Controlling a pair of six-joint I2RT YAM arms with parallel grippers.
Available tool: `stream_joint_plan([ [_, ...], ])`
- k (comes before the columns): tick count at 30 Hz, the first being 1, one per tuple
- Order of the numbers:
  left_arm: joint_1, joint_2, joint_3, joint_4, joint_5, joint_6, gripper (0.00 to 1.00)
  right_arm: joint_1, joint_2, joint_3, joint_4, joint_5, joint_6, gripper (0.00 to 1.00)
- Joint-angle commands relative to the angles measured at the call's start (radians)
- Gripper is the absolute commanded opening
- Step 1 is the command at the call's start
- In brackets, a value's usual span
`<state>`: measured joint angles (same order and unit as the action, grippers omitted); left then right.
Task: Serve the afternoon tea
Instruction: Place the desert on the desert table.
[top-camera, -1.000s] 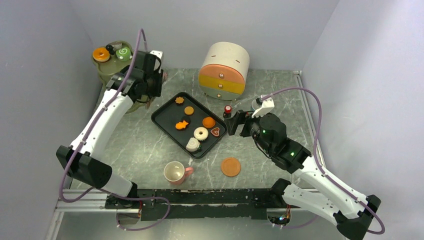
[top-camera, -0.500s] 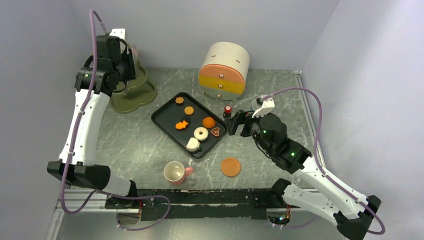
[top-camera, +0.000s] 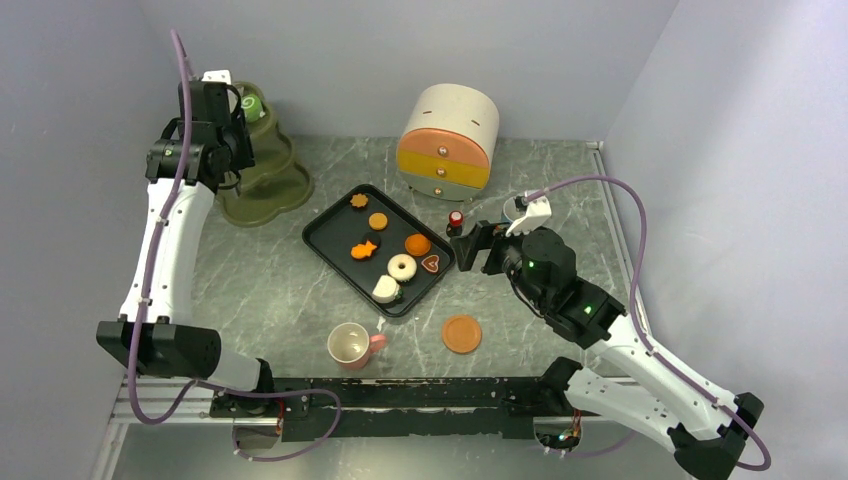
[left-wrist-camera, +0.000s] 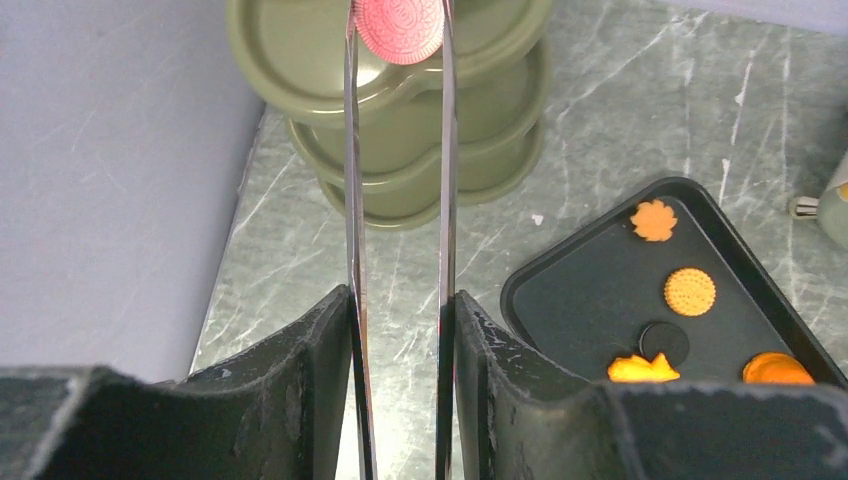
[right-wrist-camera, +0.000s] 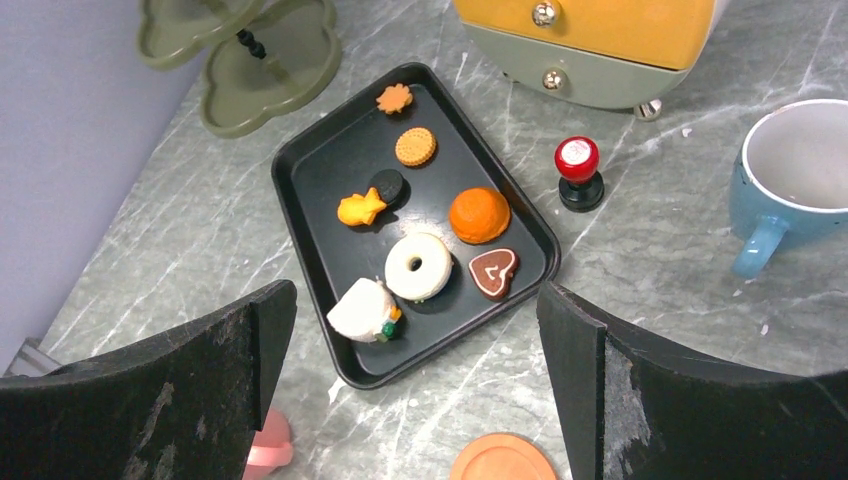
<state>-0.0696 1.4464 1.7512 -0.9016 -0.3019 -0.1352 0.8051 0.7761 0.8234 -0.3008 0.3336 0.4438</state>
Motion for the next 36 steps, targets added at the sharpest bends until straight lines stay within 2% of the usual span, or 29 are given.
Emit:
stream_joint_plan([
  [1, 0.034, -0.026, -0.025, 0.059, -0.019, -0.013, 0.43, -0.004, -0.018, 0.019, -0.004, 0.015, -0.001, 0.94],
  [19, 0.097, 0.004, -0.027, 0.066, -0.025, -0.016, 0.47, -0.004, 0.026, 0.064, -0.003, -0.001, -0.026, 0.94],
  [24, 0.099, 0.005, -0.005, 0.066, -0.019, -0.020, 0.54, -0.004, 0.007, 0.053, -0.003, 0.005, -0.013, 0.94],
  [36, 0.098, -0.018, 0.016, 0.075, 0.079, -0.022, 0.56, -0.005, -0.010, 0.035, 0.016, -0.009, -0.002, 0.94],
])
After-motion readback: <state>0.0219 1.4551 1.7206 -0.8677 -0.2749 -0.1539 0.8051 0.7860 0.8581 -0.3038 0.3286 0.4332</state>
